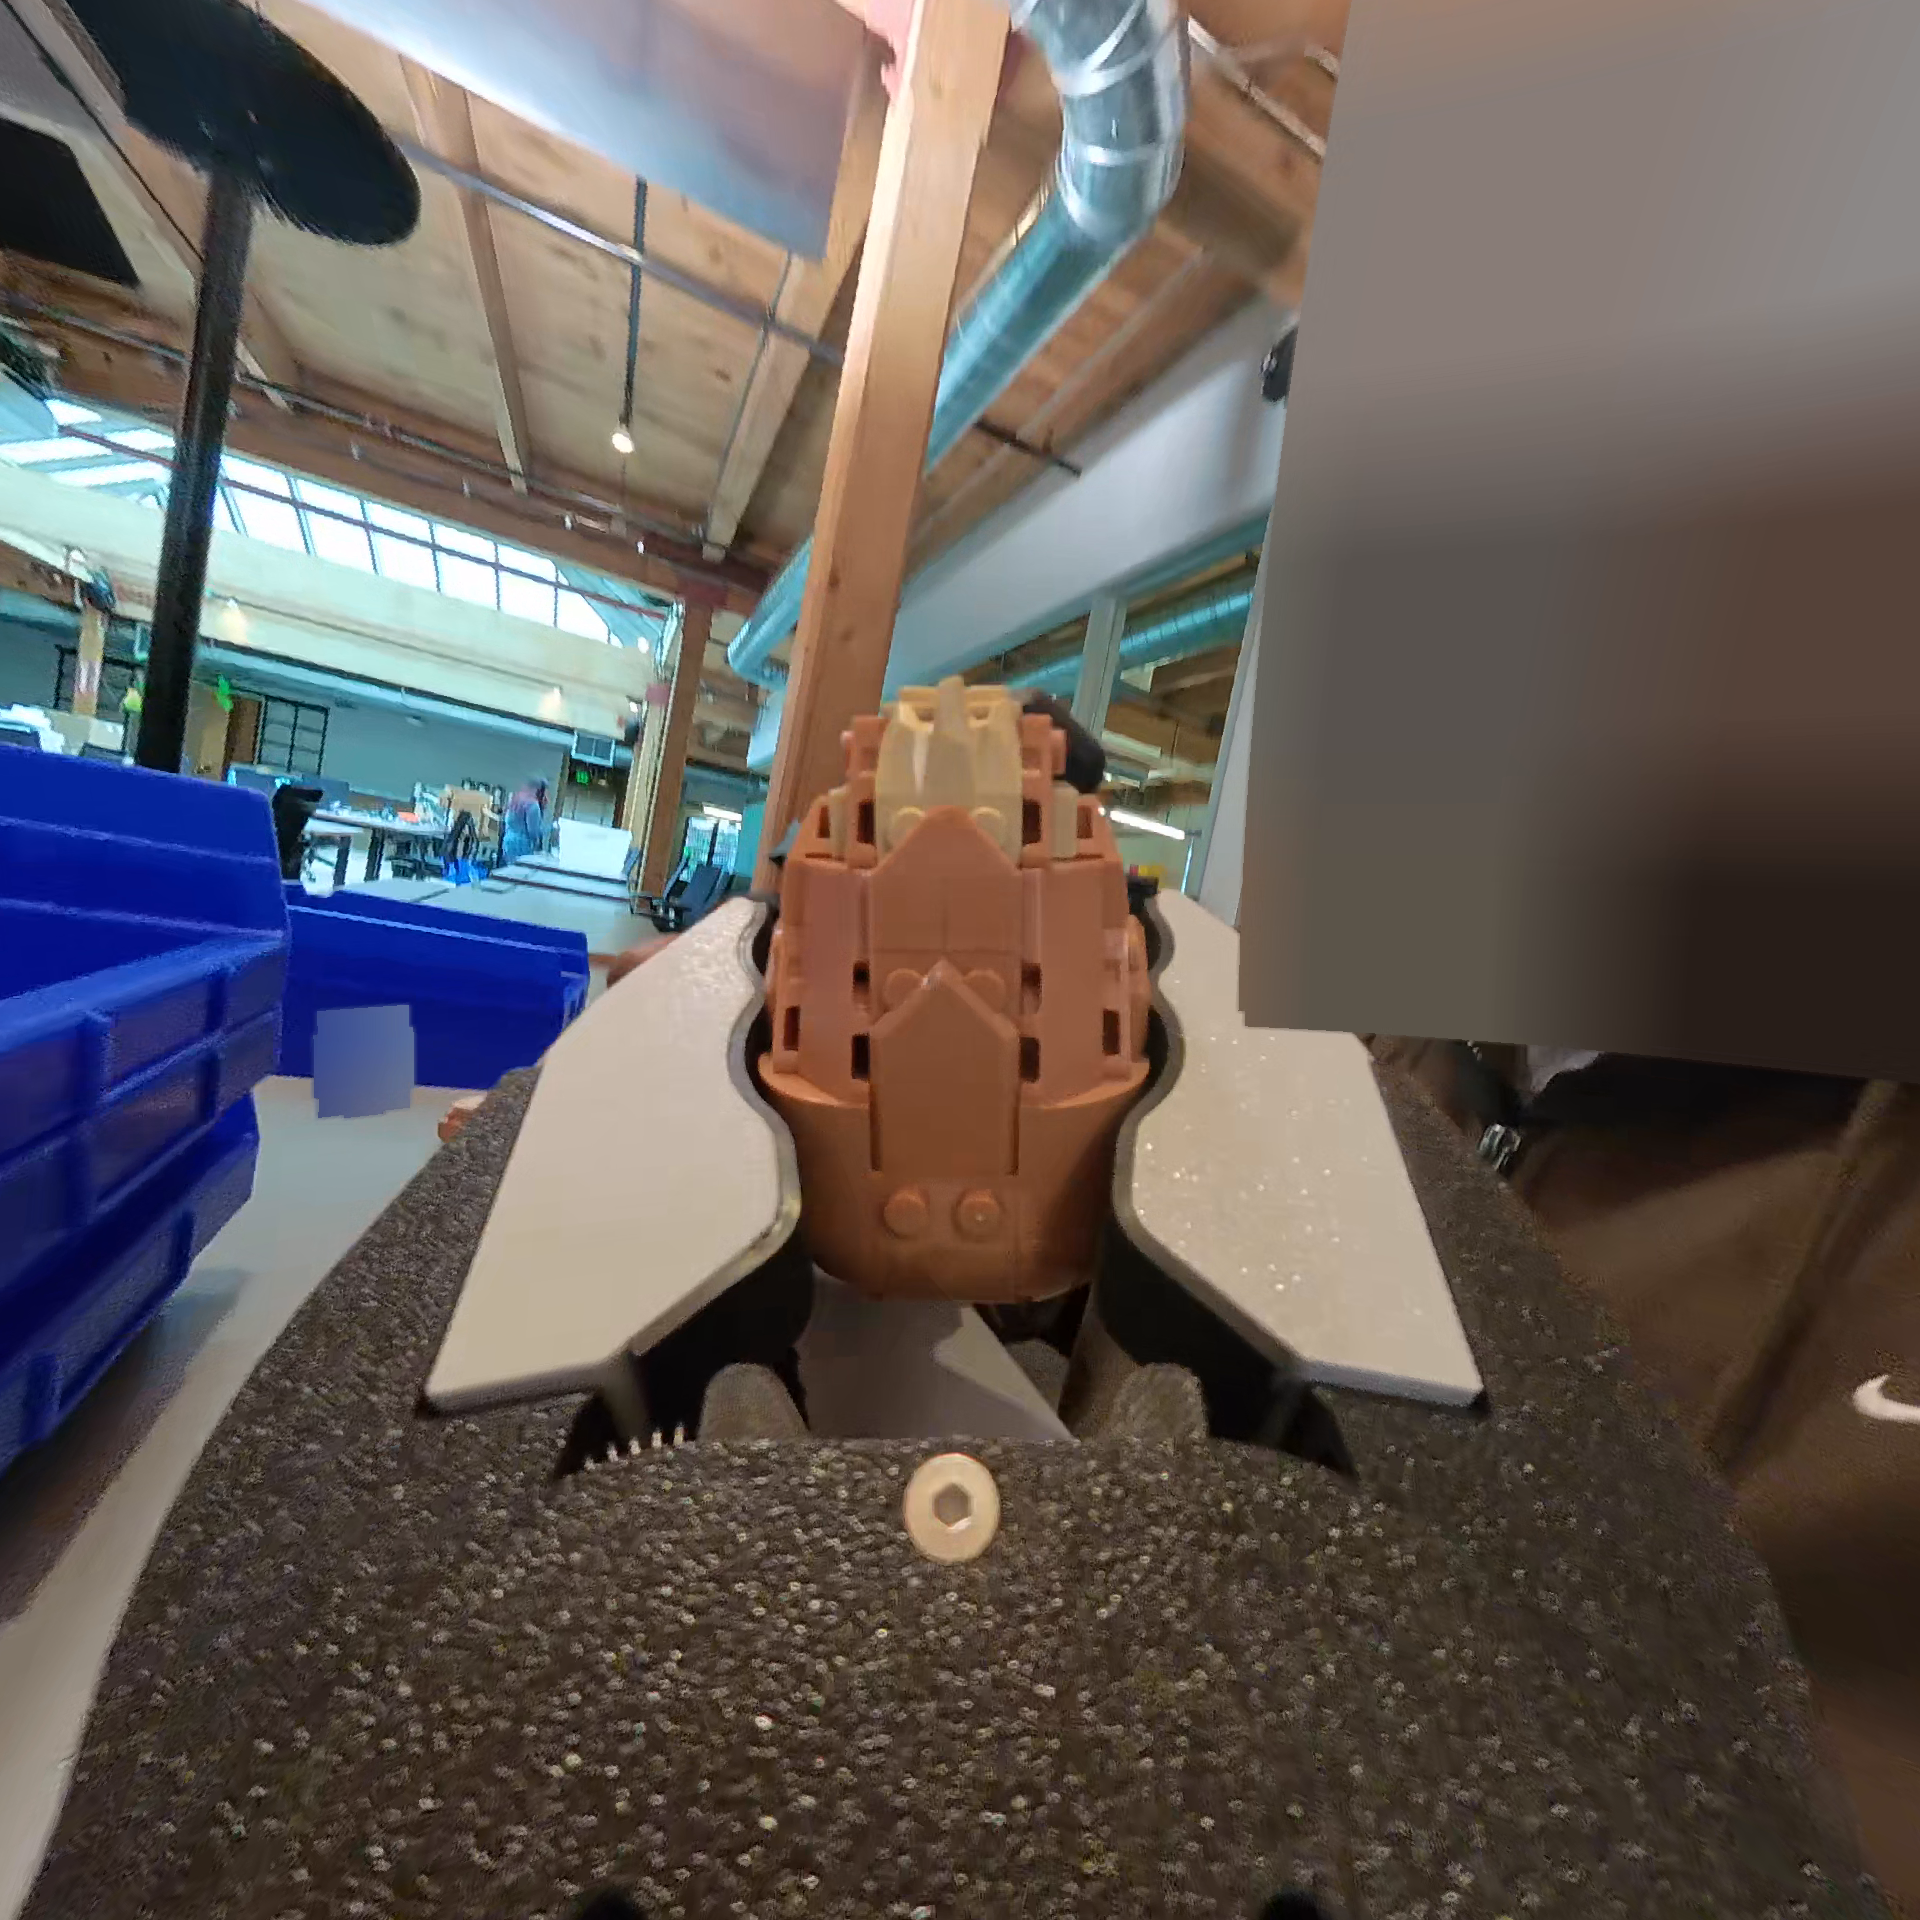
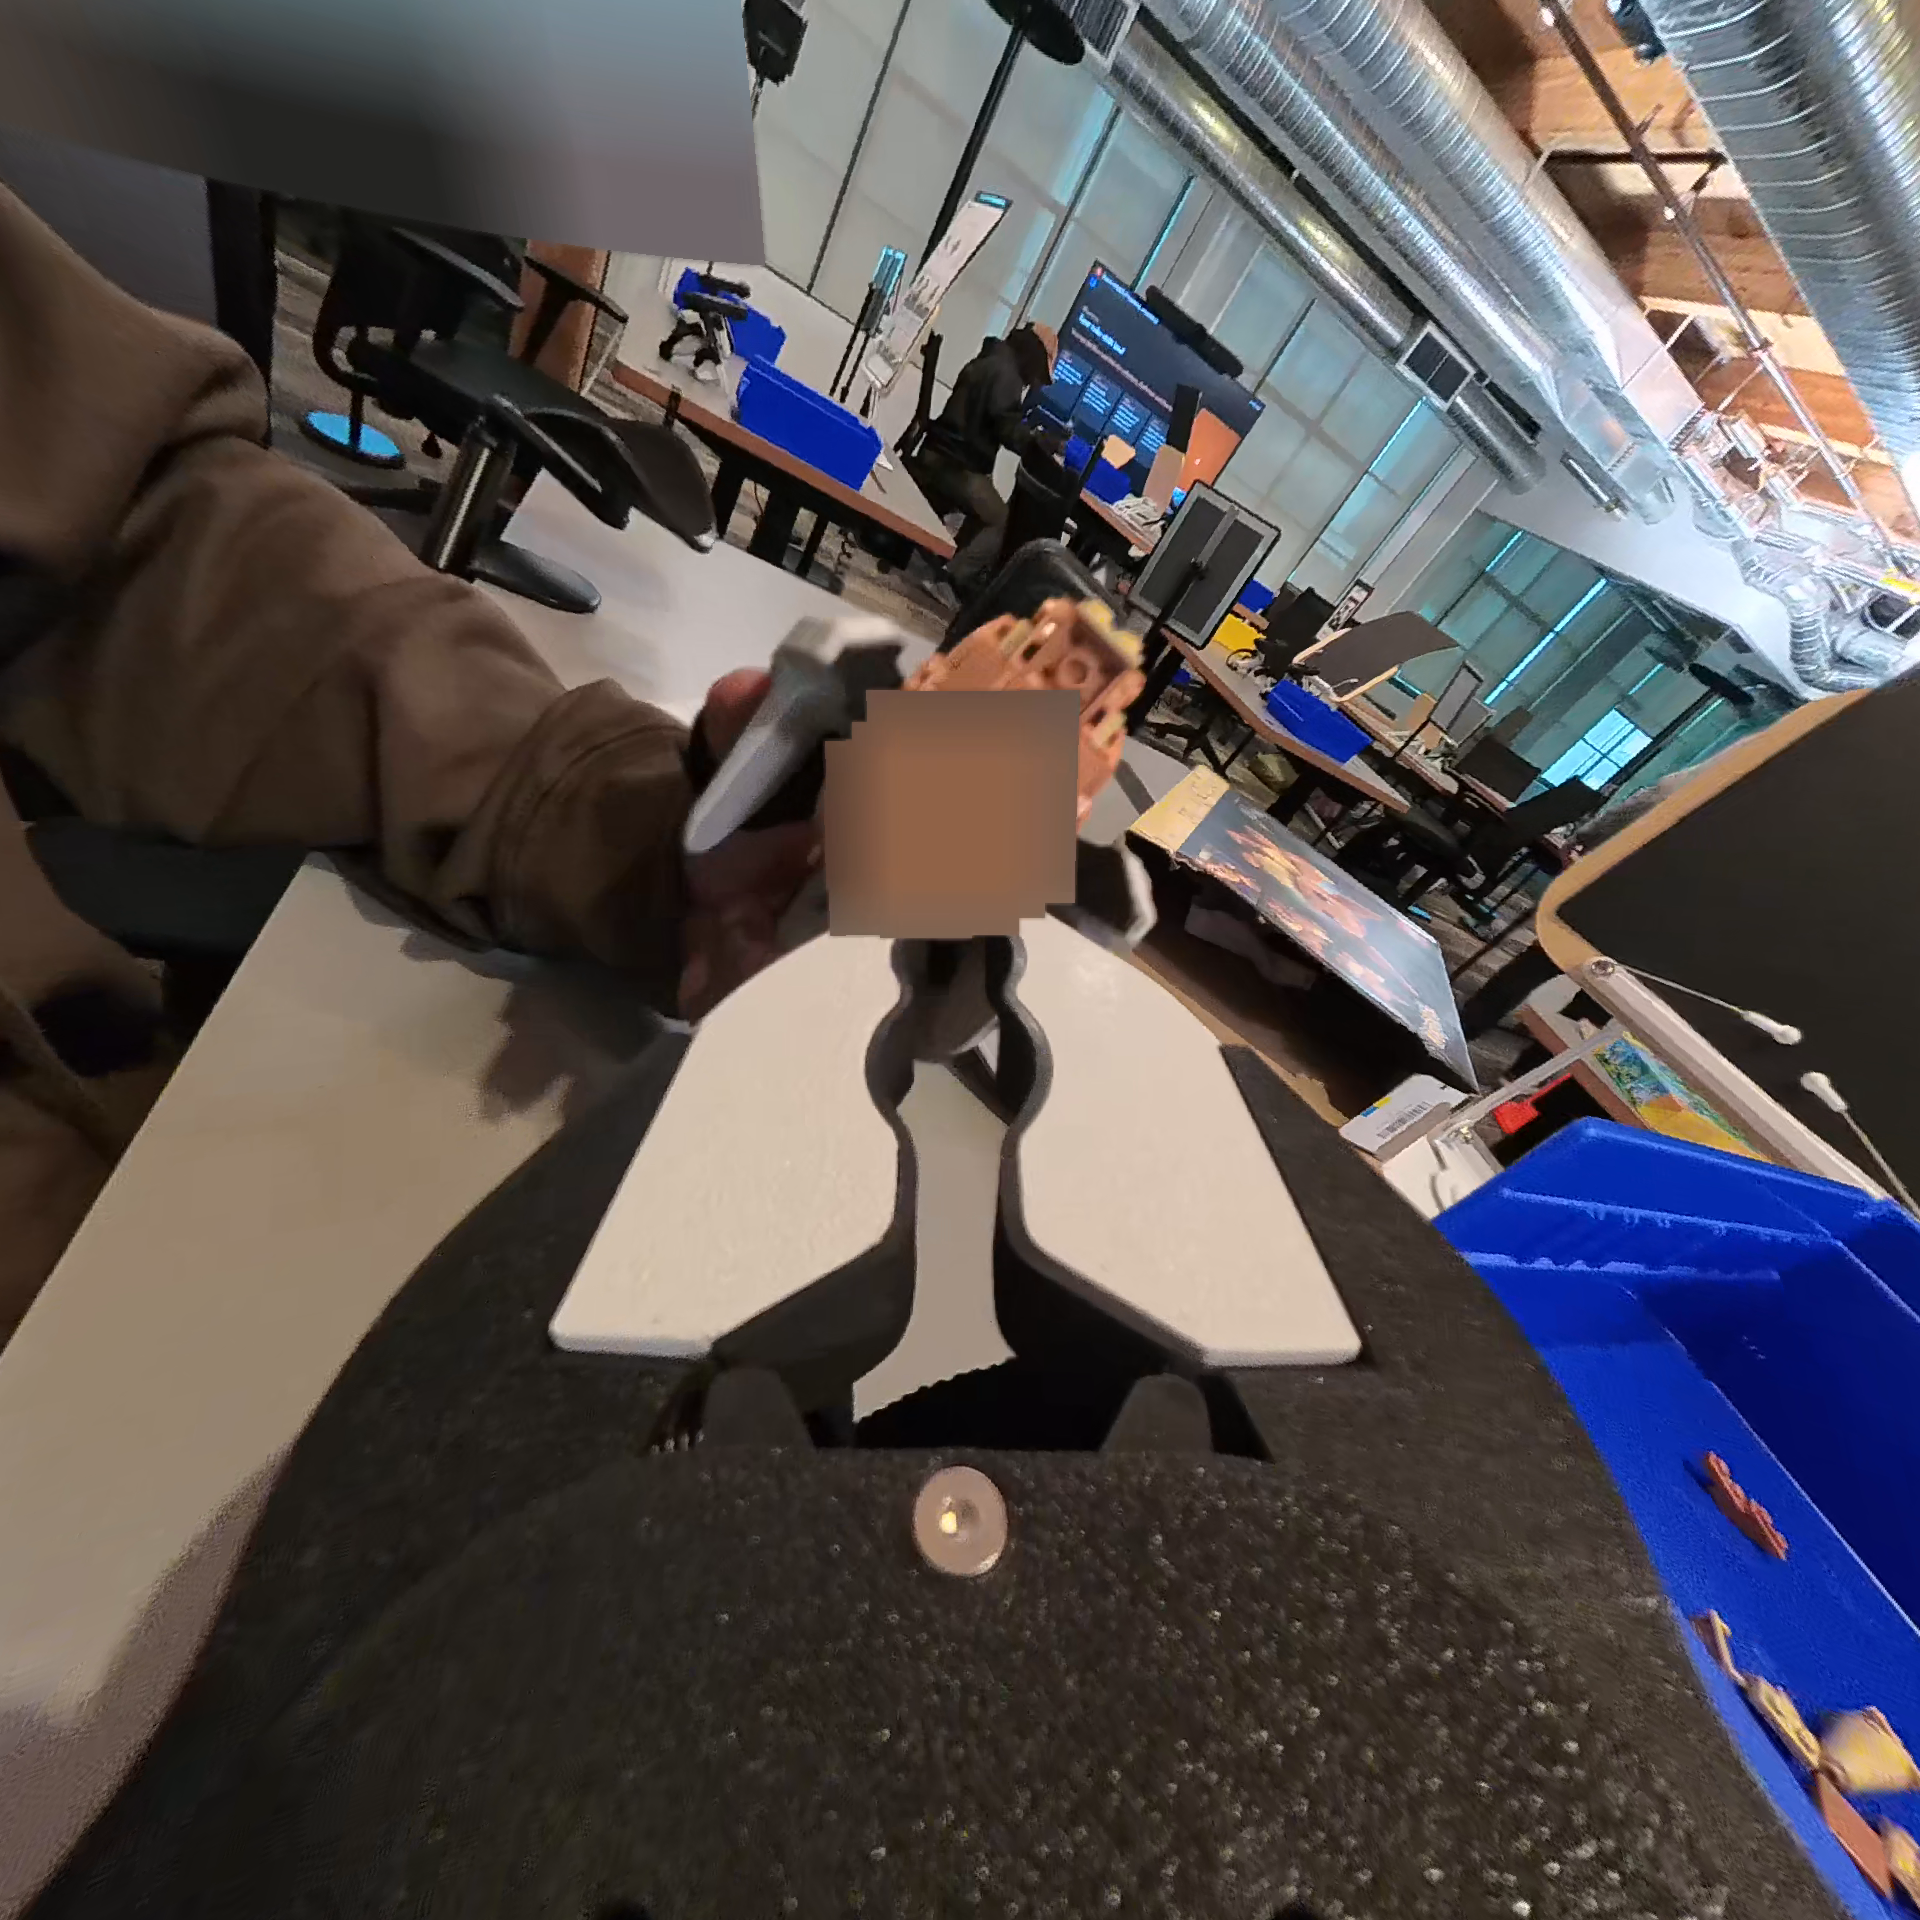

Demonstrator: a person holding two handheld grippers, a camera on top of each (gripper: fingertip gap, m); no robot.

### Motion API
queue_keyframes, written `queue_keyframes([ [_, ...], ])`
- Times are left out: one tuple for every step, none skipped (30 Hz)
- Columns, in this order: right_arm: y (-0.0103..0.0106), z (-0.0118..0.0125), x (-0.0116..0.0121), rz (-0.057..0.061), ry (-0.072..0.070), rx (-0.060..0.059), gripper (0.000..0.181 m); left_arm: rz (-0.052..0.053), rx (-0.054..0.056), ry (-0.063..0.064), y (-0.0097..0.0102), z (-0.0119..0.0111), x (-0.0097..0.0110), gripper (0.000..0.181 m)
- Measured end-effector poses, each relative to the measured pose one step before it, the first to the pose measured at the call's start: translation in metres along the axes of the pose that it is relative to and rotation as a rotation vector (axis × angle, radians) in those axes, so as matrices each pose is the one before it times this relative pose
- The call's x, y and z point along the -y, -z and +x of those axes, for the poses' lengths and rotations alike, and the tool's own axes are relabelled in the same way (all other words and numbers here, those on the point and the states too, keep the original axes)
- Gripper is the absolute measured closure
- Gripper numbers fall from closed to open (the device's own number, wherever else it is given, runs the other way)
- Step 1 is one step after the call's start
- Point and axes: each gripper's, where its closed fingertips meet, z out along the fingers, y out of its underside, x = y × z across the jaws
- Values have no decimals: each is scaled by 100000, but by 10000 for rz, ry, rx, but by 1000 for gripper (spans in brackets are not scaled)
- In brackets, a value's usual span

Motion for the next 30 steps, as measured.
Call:
queue_keyframes([
  [-242, -226, -225, -126, 133, -13, 170, 199, 21, 56, 179, -64, 366, 115],
  [-233, -217, -221, -130, 162, -21, 169, 152, 46, 43, 134, -101, 279, 115],
  [-204, -181, -172, -103, 164, -31, 168, 102, 44, 25, 84, -89, 182, 114],
  [-140, -175, -109, -66, 147, -22, 167, 55, 29, 21, 49, -70, 103, 114],
  [-105, -119, -76, -47, 120, -33, 166, 17, 39, 13, 10, -65, 30, 114],
  [-56, 25, -22, -22, 121, -102, 165, -5, 37, 3, -12, -70, -22, 115],
  [-6, 122, 3, -6, 161, -164, 165, -9, 35, 21, -28, -71, -47, 114],
  [10, 225, -11, -15, 247, -240, 164, -4, 64, 46, -31, -121, -32, 114],
  [11, 290, -46, -28, 387, -321, 163, 20, 102, 73, -30, -213, -21, 114],
  [-3, 244, -110, -48, 533, -351, 162, 43, 130, 96, -17, -267, 14, 114],
  [-41, 154, -171, -75, 666, -358, 161, 99, 114, 106, -9, -255, 77, 114],
  [-90, 50, -223, -111, 734, -347, 160, 130, 144, 143, -8, -304, 109, 114],
  [-147, -89, -246, -147, 684, -280, 160, 148, 112, 165, -19, -265, 146, 114],
  [-204, -195, -227, -161, 570, -211, 159, 123, 92, 169, -44, -228, 114, 114],
  [-238, -166, -190, -160, 428, -185, 157, 85, 66, 137, -57, -191, 68, 114],
  [-234, -112, -123, -136, 269, -162, 155, 41, 47, 90, -56, -131, 0, 114],
  [-204, -15, -50, -100, 134, -151, 153, 7, 20, 58, -59, -67, -46, 114],
  [-169, 86, -17, -67, 34, -146, 152, -25, 15, 49, -43, -54, -85, 114],
  [-136, 102, -10, -47, -29, -116, 151, -32, 17, 41, -37, -47, -87, 114],
  [-112, 103, -18, -25, -55, -89, 150, -19, 18, 53, -28, -64, -58, 114],
  [-68, 112, 29, 13, -36, -80, 149, 10, 0, 78, -29, -49, -31, 114],
  [-54, 130, 31, 15, 0, -99, 149, 17, -6, 91, -23, -62, -12, 114],
  [-57, 68, 0, -11, 31, -63, 149, 19, 14, 81, -15, -94, -29, 114],
  [-58, 46, -27, -26, 38, -51, 150, 85, 3, 81, 31, -70, 82, 114],
  [-59, 44, -37, -21, 29, -56, 150, 60, 10, 89, 8, -76, 61, 114],
  [-47, 79, 8, -2, 27, -82, 151, 17, 36, 73, -3, -117, -13, 114],
  [-66, 7, 7, -27, 42, -51, 152, 82, 21, 81, 14, -91, 92, 114],
  [-76, 74, 0, -38, 66, -112, 152, 154, 6, 104, 51, -65, 222, 114],
  [-81, 20, -2, -52, 110, -107, 153, 105, 30, 102, 39, -115, 149, 114],
  [-82, -40, 13, -53, 146, -82, 155, 101, 35, 84, 40, -102, 138, 114],
])
